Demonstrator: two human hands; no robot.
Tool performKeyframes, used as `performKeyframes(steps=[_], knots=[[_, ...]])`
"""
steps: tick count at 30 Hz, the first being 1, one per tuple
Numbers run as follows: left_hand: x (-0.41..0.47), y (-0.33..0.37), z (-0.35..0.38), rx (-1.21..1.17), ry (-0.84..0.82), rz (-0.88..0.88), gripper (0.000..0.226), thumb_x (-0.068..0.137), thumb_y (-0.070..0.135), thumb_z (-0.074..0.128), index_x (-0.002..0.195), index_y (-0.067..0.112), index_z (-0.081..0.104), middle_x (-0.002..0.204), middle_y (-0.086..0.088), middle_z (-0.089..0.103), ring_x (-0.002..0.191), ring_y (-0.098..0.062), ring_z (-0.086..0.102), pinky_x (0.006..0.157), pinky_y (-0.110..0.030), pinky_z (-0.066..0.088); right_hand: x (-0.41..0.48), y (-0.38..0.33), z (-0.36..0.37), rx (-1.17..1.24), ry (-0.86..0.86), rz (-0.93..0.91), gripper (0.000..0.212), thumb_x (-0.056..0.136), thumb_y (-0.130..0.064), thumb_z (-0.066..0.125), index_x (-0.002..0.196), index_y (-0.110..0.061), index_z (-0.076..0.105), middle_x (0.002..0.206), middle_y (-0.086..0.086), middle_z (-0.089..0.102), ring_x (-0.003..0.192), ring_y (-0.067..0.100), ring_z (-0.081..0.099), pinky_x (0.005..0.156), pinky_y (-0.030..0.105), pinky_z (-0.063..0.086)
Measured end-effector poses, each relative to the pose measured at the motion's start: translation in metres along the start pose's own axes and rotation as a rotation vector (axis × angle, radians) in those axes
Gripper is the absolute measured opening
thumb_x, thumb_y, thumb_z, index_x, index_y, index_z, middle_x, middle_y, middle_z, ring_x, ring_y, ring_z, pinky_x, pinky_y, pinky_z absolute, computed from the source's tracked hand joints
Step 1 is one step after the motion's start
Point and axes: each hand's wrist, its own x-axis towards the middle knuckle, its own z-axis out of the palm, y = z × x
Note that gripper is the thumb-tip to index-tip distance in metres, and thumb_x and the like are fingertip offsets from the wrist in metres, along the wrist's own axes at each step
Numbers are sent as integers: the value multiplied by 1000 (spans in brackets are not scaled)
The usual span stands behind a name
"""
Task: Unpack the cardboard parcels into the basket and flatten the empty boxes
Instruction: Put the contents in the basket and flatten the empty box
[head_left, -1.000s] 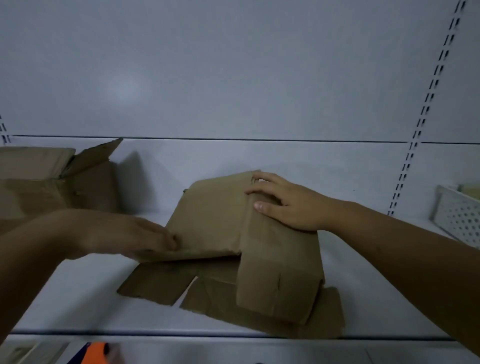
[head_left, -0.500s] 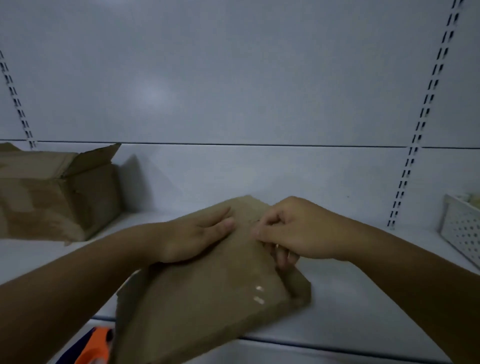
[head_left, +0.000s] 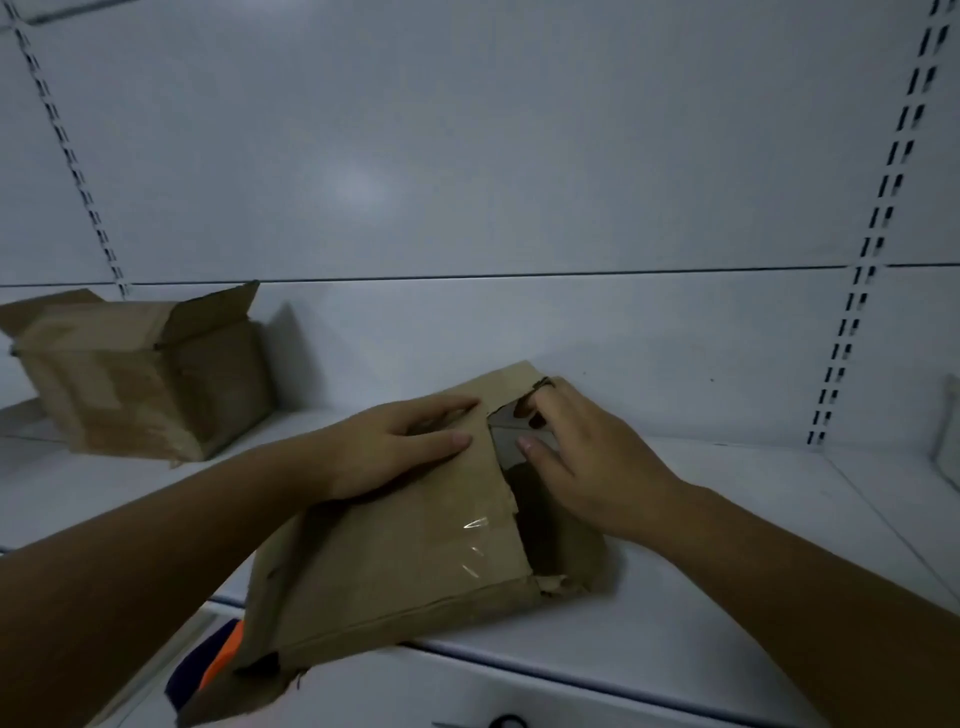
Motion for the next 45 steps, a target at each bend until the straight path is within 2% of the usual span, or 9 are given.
performKeyframes(steps=[4, 9, 13, 20, 26, 36, 39, 41, 45], knots=[[13, 37, -4, 49, -34, -85, 90, 62, 80, 45, 141, 40, 30, 144, 13, 39, 127, -10, 41, 110, -38, 31, 4, 7, 3, -61, 107, 18, 33, 92, -15, 49, 125, -13, 46, 123, 7, 50, 107, 23, 49, 81, 33, 47], [40, 70, 10, 146, 24, -97, 41, 88, 45, 49, 124, 25, 52, 126, 0, 57, 110, -17, 52, 96, -33, 38, 2, 18, -8, -23, 127, -19, 35, 88, -13, 53, 122, -10, 54, 118, 11, 59, 108, 26, 53, 89, 40, 49], [42, 67, 21, 299, 84, -26, 53, 86, 34, 43, 139, 26, 42, 141, 1, 47, 125, -16, 44, 103, -29, 32, -3, 38, -22, -60, 212, 158, 31, 81, -32, 68, 102, -12, 59, 102, 3, 58, 95, 20, 51, 74, 34, 45], [22, 67, 13, 334, 192, 256, 48, 83, 17, 57, 127, 36, 55, 127, 16, 57, 114, -5, 49, 100, -29, 39, -5, 44, -36, -78, 126, 3, 18, 86, -6, 58, 99, -10, 69, 99, 7, 70, 99, 27, 61, 102, 35, 31], [2, 74, 19, 846, 319, 133, 45, 85, 62, 38, 114, 38, 61, 96, 4, 69, 85, -15, 61, 73, -33, 51, -10, 24, -45, -242, 238, -141, 19, 84, -19, 55, 85, -13, 73, 77, 2, 73, 72, 23, 66, 95, 39, 39], [-20, 37, 8, -11, -39, 76, 72, 74, 75, 37, 107, 19, 66, 108, -6, 69, 101, -15, 62, 98, -33, 44, 10, 3, -53, 142, 54, -111, 54, 76, -65, 52, 74, -14, 71, 70, -6, 65, 68, 11, 58, 64, 31, 46], [-17, 39, -2, -95, 43, 50, 57, 69, 75, 35, 100, 34, 61, 114, 7, 62, 100, 7, 56, 91, -5, 37, 4, 9, -66, 264, 449, -26, 49, 88, -56, 41, 72, -15, 63, 70, -8, 63, 69, 7, 60, 63, 24, 46], [-13, 37, -11, -166, 57, -5, 68, 63, 75, 37, 113, 34, 56, 126, 11, 56, 116, 0, 50, 105, -18, 31, -3, 14, -71, 151, 656, -1, 42, 91, -39, 46, 67, -7, 58, 60, 3, 57, 58, 16, 53, 55, 32, 42], [-5, 32, -20, -231, 75, -67, 92, 55, 82, 40, 130, 30, 49, 132, 14, 50, 119, -5, 48, 106, -26, 29, -21, 10, -61, -17, 200, -82, 21, 87, -34, 52, 91, -21, 67, 61, -6, 57, 52, 11, 49, 51, 28, 42]])
